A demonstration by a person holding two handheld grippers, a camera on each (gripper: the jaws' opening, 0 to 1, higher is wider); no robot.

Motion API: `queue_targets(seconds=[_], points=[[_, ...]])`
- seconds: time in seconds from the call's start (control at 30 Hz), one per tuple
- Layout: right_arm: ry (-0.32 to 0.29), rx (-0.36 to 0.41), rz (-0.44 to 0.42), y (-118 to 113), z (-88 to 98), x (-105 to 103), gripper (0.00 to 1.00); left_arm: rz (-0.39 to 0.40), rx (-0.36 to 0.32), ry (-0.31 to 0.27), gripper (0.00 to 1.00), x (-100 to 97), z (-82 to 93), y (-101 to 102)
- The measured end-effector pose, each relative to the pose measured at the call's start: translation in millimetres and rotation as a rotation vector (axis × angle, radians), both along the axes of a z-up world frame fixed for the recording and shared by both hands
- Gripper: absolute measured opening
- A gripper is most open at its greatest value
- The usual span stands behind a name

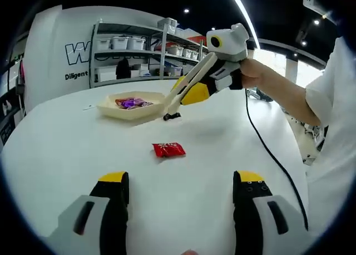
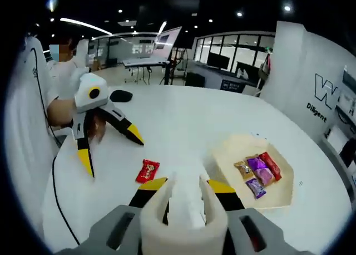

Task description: Place the target food into the container with the food tongs after gripping and lifting it, then release it inside without dropping or visibly crushing the food.

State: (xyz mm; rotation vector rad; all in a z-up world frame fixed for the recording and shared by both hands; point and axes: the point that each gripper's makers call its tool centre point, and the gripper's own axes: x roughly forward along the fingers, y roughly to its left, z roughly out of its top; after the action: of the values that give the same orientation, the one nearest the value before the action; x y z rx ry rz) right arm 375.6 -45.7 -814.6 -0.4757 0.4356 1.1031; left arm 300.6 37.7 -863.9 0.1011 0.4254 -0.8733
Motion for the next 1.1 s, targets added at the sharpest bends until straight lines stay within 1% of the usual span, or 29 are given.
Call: queue_targets(seconds=[0.1,0.23,0.33,0.6,0.77,0.93,0.97,1.1], points=[[0.008,0.024,0.005,5.9,0.9,-9.9,0.18,0.0,0.0,0.0,0.75,0.3,0.0,-0.6],[0.009,0.032,0.023,13.3,-1.6,-19.6,0.18,0.0,-0.001,0.0,0.75,0.4,-0.2,-0.9],[0.013,0.043,0.029,17.6,-1.7,-24.3,0.18,-0.001,-0.003,0.001,0.75,0.4,-0.3,-1.2],[0.03,0.055,0.046,28.2,-9.5,-36.5,0.18,0.0,-0.002,0.001,0.75,-0.2,-0.8,-0.6],[0.038,0.086,0.032,32.7,-12.3,-43.8,0.18,0.003,-0.007,-0.002,0.74,0.3,0.8,0.3],[0.041,0.09,0.02,32.7,-16.0,-48.6,0.18,0.0,-0.003,-0.001,0.74,0.3,0.0,0.1],[0.055,0.109,0.007,33.2,-16.6,-50.0,0.18,0.0,-0.005,0.0,0.74,0.6,0.0,0.0],[0.056,0.107,-0.003,33.5,-21.1,-53.9,0.19,-0.004,-0.006,-0.002,0.74,1.0,0.6,-1.7]])
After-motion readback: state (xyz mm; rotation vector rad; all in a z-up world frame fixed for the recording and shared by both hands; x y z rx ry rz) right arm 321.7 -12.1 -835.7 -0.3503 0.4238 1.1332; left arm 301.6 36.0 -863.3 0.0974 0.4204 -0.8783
